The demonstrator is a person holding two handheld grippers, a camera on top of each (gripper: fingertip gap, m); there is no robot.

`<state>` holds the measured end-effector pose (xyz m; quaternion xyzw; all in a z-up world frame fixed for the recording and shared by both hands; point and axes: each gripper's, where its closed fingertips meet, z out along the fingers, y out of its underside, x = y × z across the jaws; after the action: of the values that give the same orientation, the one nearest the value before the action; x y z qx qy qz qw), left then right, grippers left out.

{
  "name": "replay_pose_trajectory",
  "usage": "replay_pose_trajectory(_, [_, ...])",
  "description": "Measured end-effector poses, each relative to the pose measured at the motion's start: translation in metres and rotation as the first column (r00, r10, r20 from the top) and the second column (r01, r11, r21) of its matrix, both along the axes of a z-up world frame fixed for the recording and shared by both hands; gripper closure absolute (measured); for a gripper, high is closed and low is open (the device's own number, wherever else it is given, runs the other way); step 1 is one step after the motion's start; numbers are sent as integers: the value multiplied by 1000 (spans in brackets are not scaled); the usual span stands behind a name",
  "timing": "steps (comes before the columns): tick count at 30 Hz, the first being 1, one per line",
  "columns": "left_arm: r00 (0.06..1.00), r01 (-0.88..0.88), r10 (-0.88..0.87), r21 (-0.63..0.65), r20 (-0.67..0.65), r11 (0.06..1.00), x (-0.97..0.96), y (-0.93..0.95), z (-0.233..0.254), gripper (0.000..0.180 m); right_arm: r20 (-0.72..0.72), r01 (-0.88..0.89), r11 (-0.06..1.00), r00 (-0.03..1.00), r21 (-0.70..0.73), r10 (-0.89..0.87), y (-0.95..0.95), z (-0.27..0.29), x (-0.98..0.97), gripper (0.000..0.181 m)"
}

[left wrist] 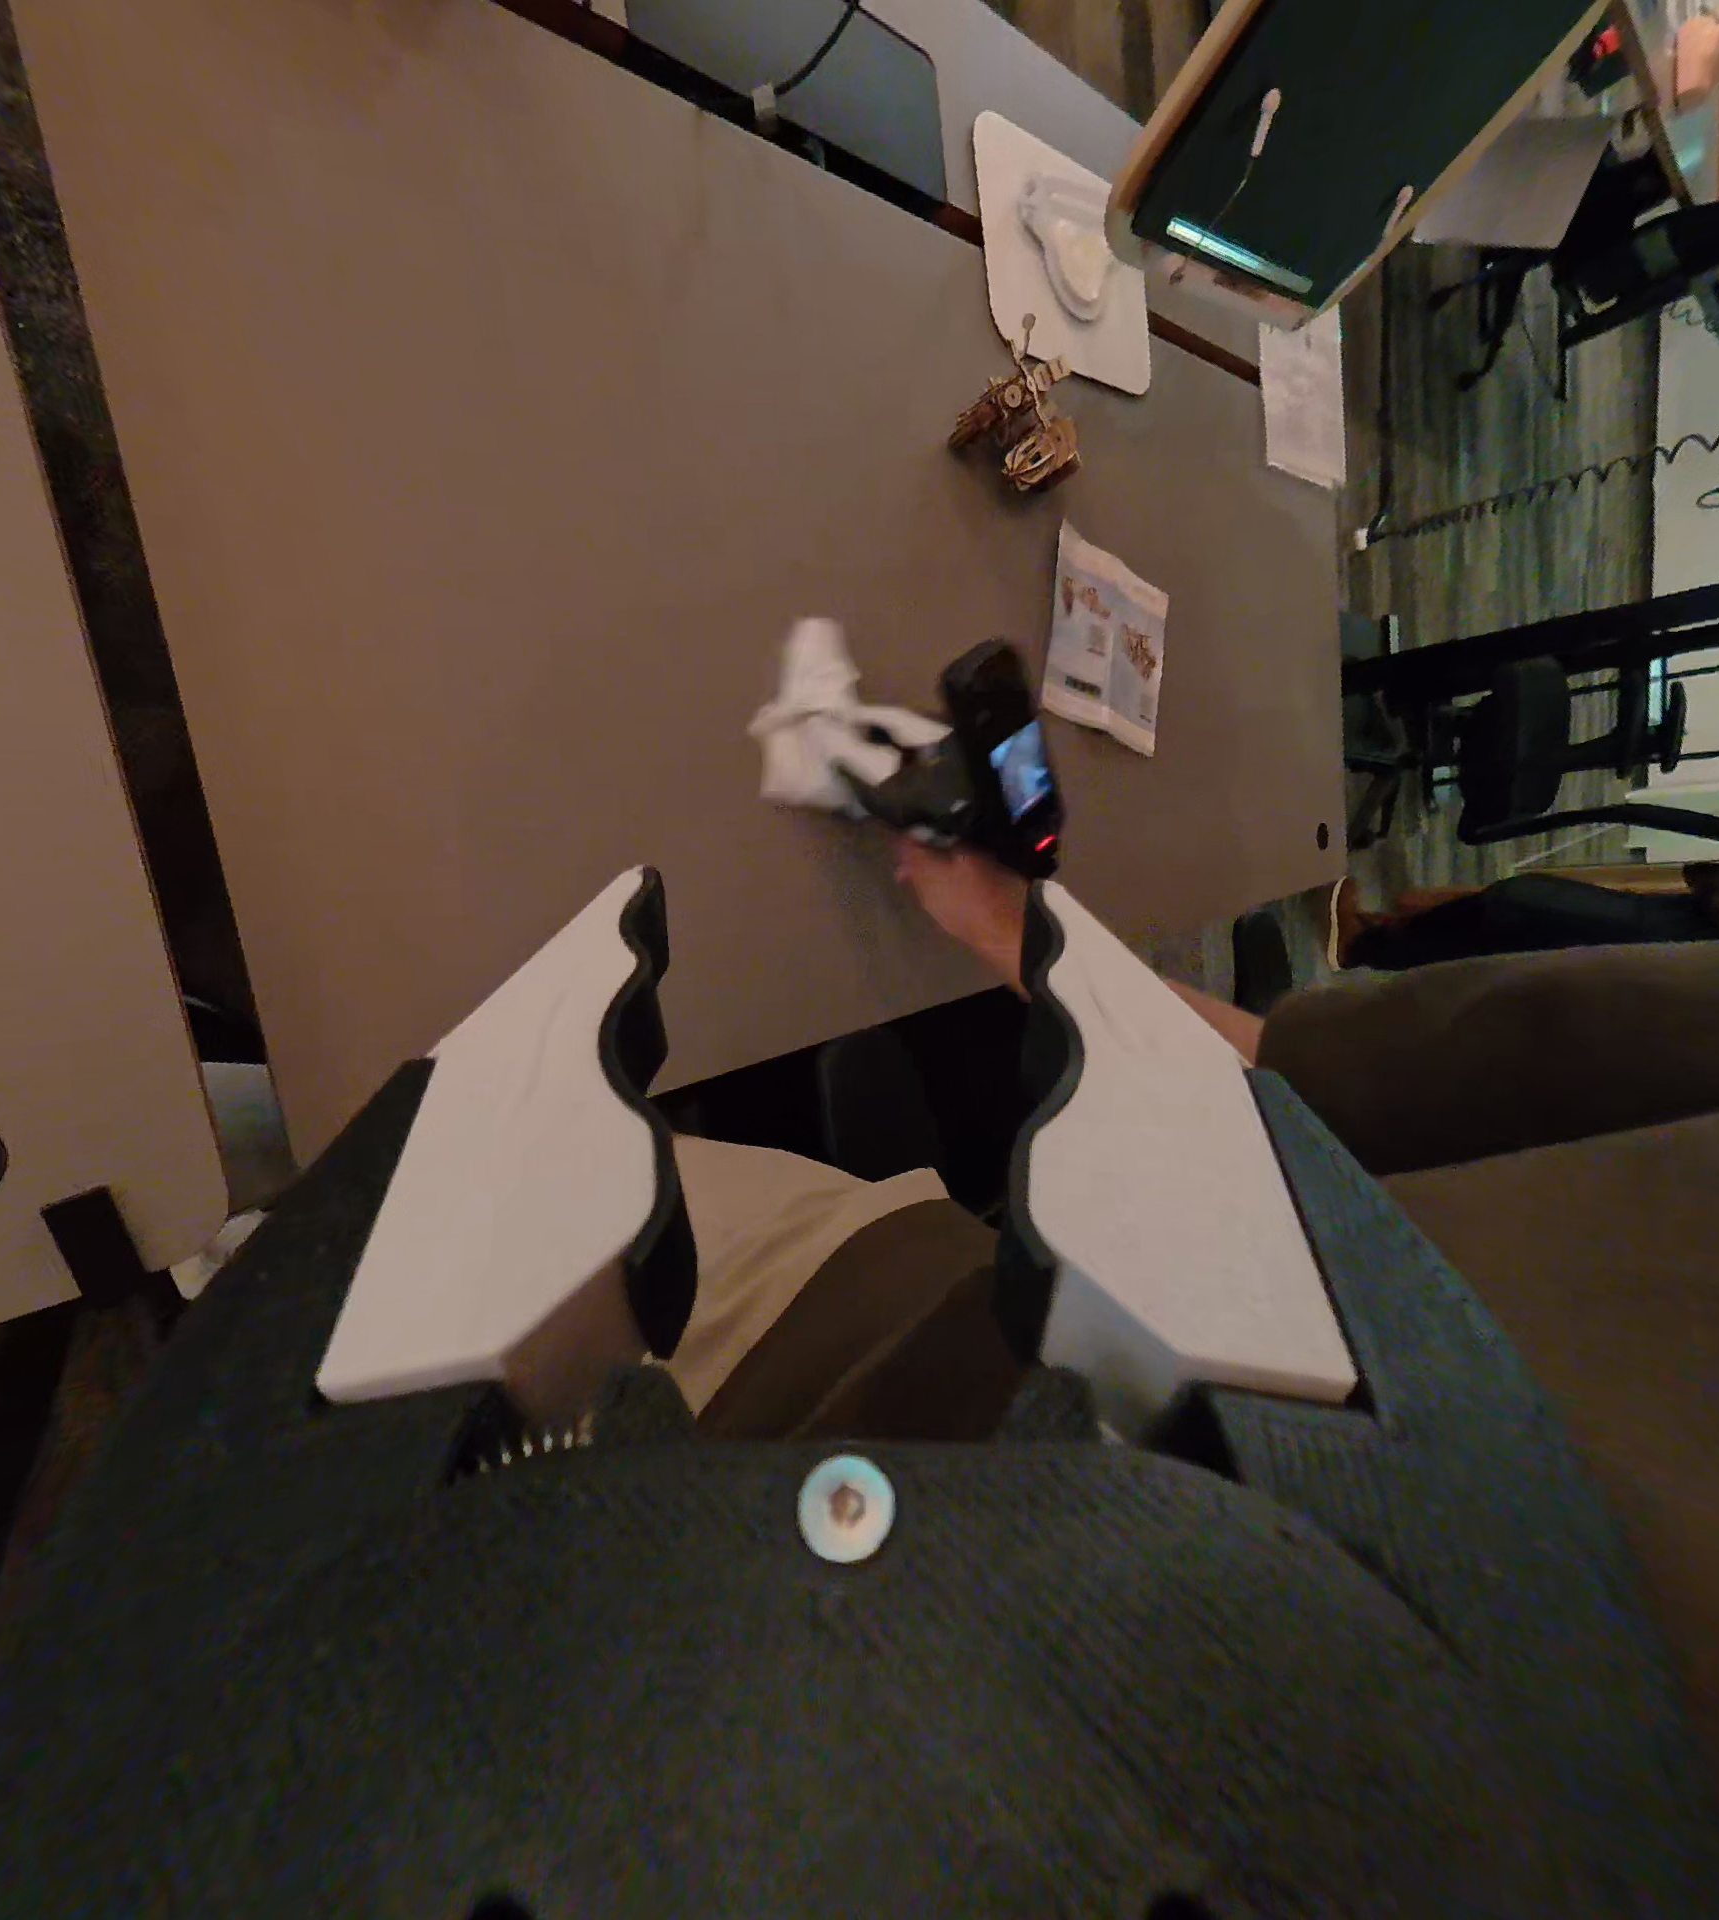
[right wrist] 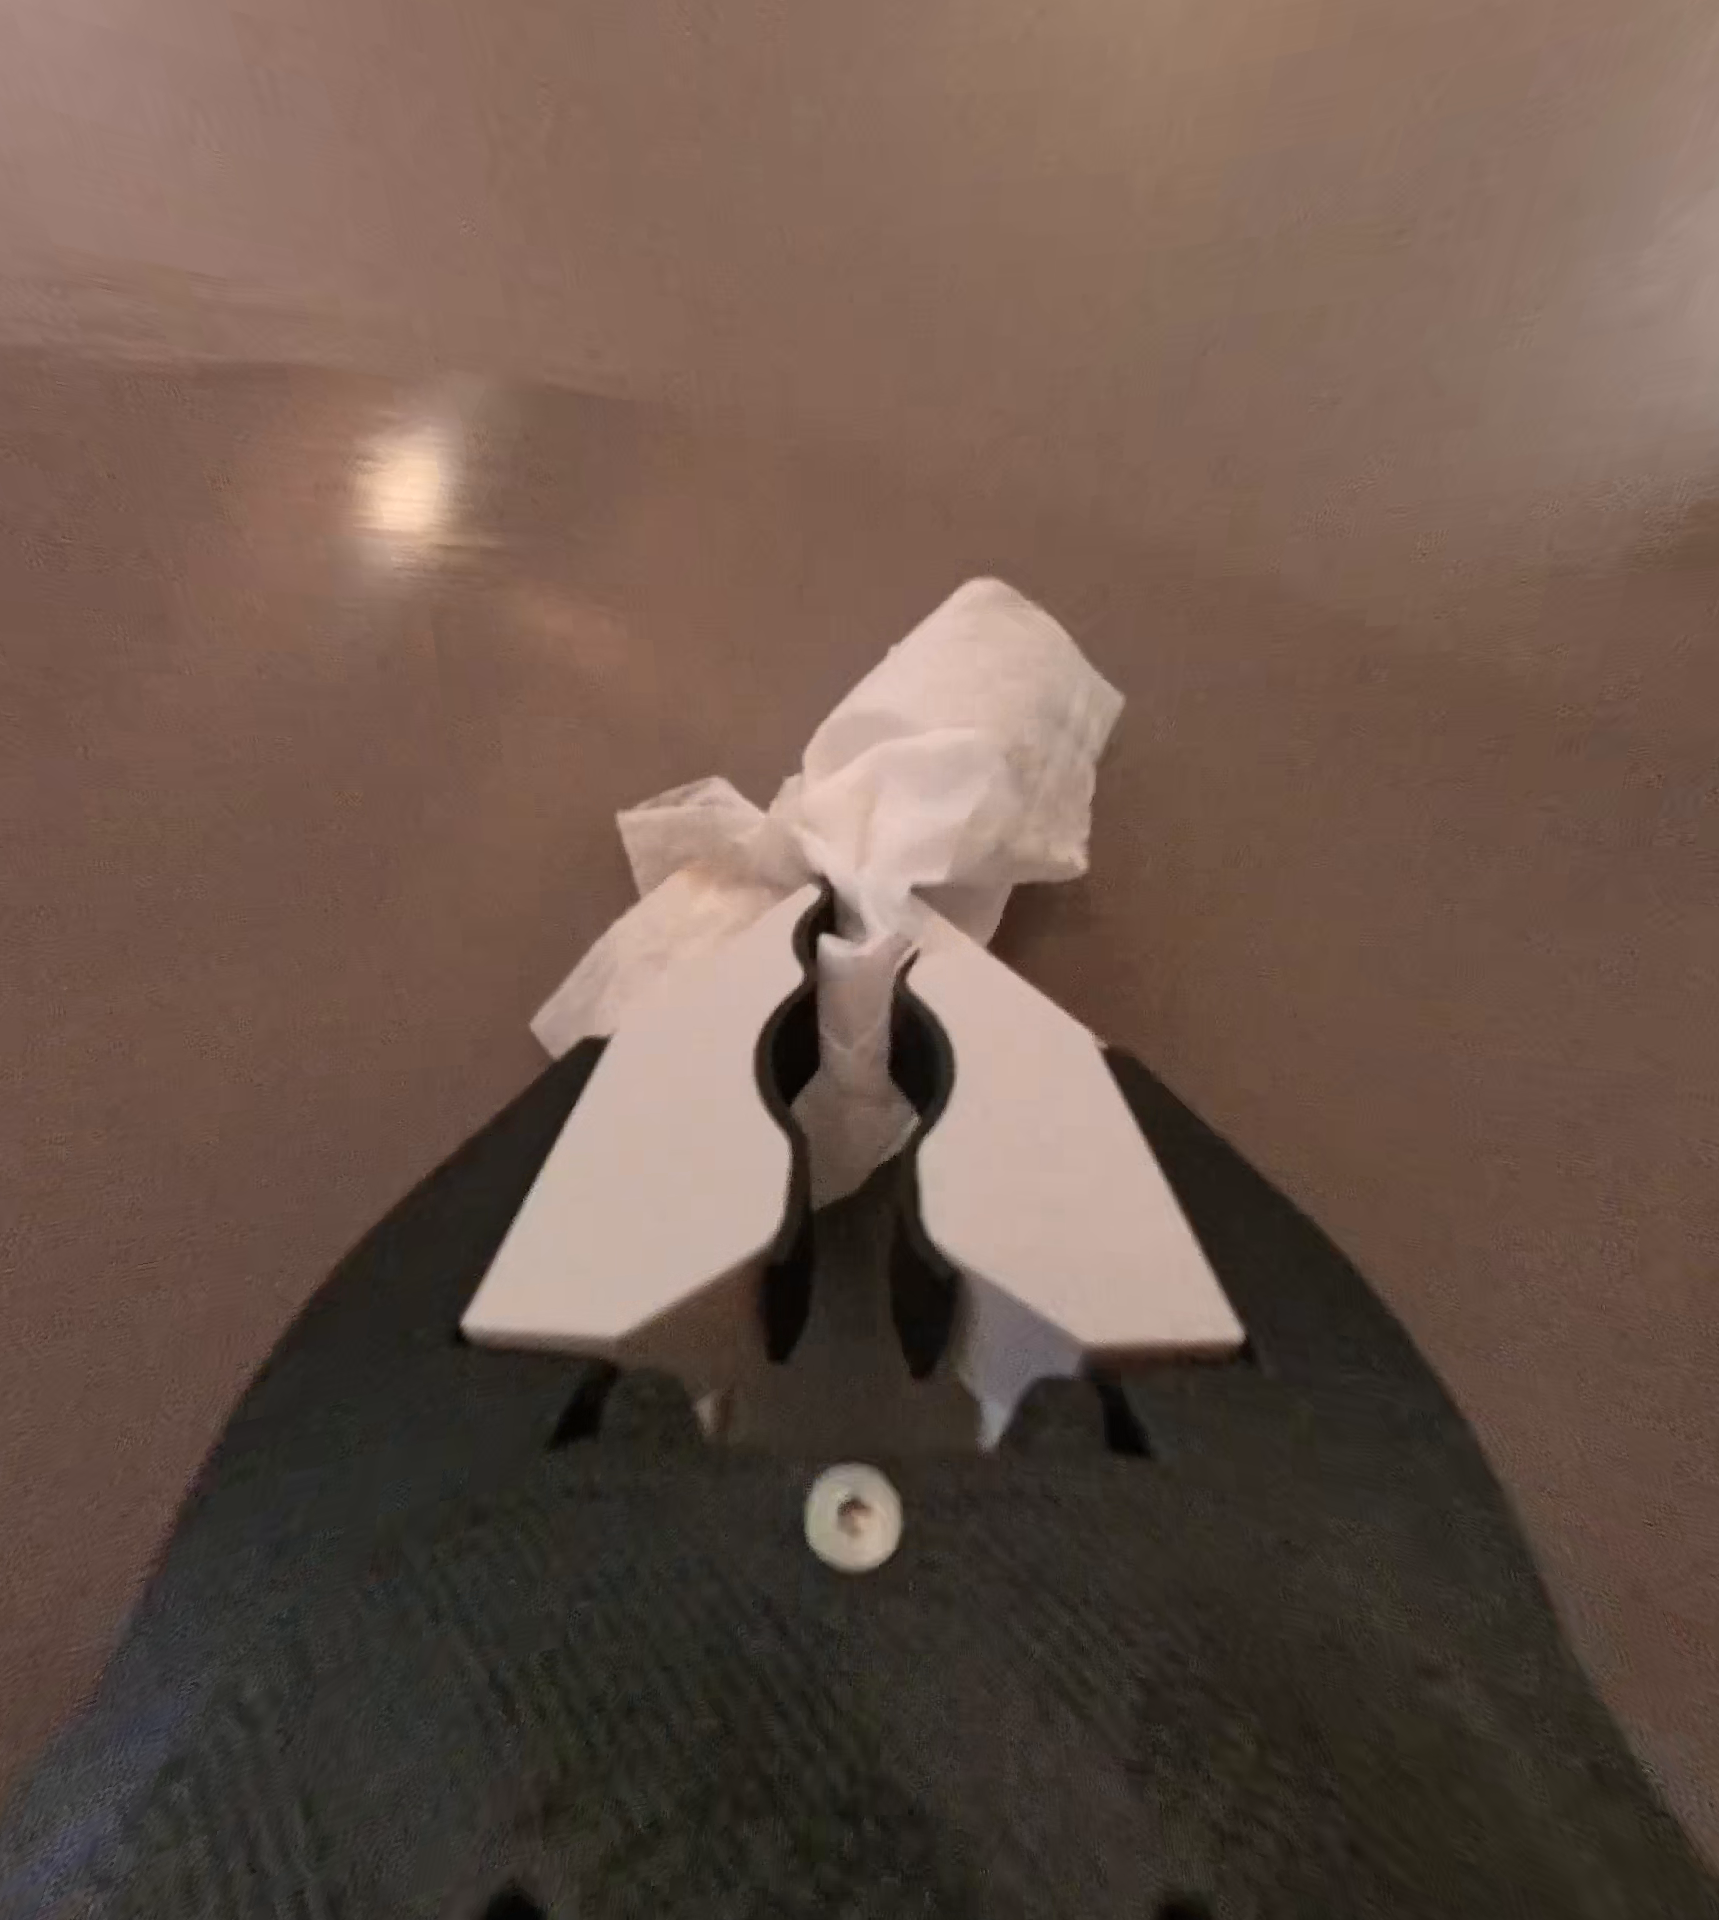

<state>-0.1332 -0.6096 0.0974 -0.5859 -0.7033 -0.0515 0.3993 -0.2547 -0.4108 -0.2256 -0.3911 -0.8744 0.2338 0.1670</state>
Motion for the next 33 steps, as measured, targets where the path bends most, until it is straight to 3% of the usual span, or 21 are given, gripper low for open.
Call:
replay_pose_trajectory(1, [1000,2,-2,2,1,1000,0,1,0,116,19,-163,986,986,-38,163,-47,0,29,176])
replay_pose_trajectory(3, [1000,13,-13,-2,-1,1000,0,3,0,116,64,-489,867,866,-93,495,-119,1,102,176])
replay_pose_trajectory(5, [1000,25,-25,-18,-2,1000,-1,4,1,116,22,-668,744,743,-33,669,-136,1,138,176])
replay_pose_trajectory(6, [1000,31,-31,-27,-2,999,0,4,1,116,-7,-684,730,730,-7,684,-127,1,136,176])
replay_pose_trajectory(9, [999,35,-36,-69,-8,997,2,-1,0,116,33,-490,870,870,-50,492,-52,0,88,176])
replay_pose_trajectory(11, [999,36,-36,-83,0,996,5,-4,-4,116,20,-276,961,961,31,276,26,0,36,176])
replay_pose_trajectory(14, [999,32,-31,-48,10,998,5,-2,-6,116,9,48,985,999,163,-50,131,0,-7,176])
replay_pose_trajectory(16, [999,37,-37,-40,4,999,3,1,-4,116,28,177,971,983,162,-184,149,-1,-7,176])
replay_pose_trajectory(18, [999,45,-46,-52,-5,998,1,3,-4,116,34,151,978,987,143,-157,116,-1,4,176])
replay_pose_trajectory(21, [998,57,-57,-42,-4,998,-3,11,-5,116,75,-114,993,991,-2,114,-3,-1,46,176])
replay_pose_trajectory(24, [997,75,-75,-38,0,996,-5,18,-6,116,146,-495,862,850,-105,506,-105,0,121,176])
replay_pose_trajectory(26, [996,87,-87,-45,0,995,-7,20,-6,116,100,-609,791,785,-58,612,-112,1,134,176])
replay_pose_trajectory(29, [996,90,-90,-66,-5,994,-9,19,-5,117,141,-445,883,874,-151,464,-61,0,104,176])
replay_pose_trajectory(33, [997,72,-72,-55,12,996,-8,14,-9,116,110,-125,992,986,-4,124,78,-1,37,176])
